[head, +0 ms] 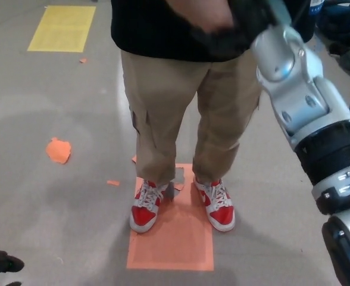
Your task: The robot extends its right arm to grab a person's hand and shakes it
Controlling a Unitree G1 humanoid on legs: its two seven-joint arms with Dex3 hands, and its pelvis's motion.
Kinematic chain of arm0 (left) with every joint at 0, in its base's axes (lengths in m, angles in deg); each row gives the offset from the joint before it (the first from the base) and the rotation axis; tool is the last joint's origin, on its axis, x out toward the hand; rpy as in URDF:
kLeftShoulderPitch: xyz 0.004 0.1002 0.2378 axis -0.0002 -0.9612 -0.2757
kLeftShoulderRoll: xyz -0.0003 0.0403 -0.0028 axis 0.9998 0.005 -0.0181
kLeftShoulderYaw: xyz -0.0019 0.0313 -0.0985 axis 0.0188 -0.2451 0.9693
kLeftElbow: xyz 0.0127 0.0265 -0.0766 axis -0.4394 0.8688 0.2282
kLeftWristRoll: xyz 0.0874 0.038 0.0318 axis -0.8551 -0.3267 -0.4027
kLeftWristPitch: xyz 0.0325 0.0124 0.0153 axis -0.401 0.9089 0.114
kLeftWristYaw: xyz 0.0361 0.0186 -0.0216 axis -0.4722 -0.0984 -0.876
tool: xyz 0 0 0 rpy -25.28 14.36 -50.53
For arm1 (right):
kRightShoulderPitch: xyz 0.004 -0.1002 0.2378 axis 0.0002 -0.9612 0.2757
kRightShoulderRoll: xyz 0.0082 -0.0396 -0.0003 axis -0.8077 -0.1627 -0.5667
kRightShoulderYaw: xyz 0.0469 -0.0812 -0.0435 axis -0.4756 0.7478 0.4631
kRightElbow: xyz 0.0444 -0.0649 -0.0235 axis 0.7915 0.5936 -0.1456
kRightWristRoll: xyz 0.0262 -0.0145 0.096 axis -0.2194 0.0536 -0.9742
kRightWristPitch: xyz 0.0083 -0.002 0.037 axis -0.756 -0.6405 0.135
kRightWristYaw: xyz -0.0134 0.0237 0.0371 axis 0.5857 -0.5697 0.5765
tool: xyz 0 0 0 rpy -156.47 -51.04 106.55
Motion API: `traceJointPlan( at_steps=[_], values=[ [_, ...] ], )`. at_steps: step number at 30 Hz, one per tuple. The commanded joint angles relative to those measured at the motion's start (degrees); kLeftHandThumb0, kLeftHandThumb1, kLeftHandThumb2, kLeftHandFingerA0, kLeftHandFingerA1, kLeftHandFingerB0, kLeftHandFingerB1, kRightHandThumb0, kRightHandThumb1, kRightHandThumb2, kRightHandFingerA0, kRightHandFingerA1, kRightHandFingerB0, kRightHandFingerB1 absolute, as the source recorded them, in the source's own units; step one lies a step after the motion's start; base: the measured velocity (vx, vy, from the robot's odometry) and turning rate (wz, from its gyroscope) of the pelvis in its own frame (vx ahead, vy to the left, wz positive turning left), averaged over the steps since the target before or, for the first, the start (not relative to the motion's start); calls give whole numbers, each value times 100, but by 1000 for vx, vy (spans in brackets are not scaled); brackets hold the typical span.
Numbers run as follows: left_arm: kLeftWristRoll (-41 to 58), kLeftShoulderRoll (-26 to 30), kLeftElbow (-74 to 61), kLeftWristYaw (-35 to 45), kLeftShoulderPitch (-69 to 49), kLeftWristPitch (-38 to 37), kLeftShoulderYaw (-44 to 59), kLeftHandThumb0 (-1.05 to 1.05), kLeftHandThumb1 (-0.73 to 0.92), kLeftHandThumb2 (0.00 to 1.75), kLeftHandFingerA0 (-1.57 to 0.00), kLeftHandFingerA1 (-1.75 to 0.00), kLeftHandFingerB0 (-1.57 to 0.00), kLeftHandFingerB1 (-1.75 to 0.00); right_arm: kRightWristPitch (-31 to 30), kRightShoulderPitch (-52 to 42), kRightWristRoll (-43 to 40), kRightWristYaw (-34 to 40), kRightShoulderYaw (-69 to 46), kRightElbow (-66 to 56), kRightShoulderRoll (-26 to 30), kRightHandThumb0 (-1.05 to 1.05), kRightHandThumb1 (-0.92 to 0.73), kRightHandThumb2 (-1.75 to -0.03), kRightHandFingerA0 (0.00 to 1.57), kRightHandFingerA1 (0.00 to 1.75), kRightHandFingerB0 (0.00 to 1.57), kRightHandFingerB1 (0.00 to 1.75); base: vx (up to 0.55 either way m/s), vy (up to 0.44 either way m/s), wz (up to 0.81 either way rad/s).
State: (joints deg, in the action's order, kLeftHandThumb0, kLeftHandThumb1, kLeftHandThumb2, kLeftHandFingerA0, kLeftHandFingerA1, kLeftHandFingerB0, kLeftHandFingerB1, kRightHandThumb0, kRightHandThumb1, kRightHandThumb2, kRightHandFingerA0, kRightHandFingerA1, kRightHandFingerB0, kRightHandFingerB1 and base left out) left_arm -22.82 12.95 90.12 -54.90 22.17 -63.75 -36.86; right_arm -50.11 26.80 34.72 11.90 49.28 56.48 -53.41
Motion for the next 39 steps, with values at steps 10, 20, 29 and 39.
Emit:
traceJointPlan(
  at_steps=[10,20,29,39],
  values=[
    [-4,130,20,-28,-52,142,67,-49,82,65,-29,-32,-25,-31,-1021,-889,51,-129,-49,-2453,26,-7,-70,-66,102,112,73,106,0,0,0],
    [-107,123,25,-21,40,155,-36,-50,83,65,-29,-32,-26,-31,-361,-613,-204,49,241,1830,-109,-21,-63,-58,117,93,77,102,0,0,0],
    [-8,139,33,174,148,213,42,-27,61,110,-6,-49,-6,-49,149,-399,-402,184,149,2448,-112,-15,-61,-61,109,109,71,125,0,0,0],
    [-120,164,-3,57,1,258,-36,-25,59,109,-10,-50,-10,-50,615,-905,-982,-753,-162,2690,259,-80,-59,-94,0,16,0,10,0,0,0]
  ],
)
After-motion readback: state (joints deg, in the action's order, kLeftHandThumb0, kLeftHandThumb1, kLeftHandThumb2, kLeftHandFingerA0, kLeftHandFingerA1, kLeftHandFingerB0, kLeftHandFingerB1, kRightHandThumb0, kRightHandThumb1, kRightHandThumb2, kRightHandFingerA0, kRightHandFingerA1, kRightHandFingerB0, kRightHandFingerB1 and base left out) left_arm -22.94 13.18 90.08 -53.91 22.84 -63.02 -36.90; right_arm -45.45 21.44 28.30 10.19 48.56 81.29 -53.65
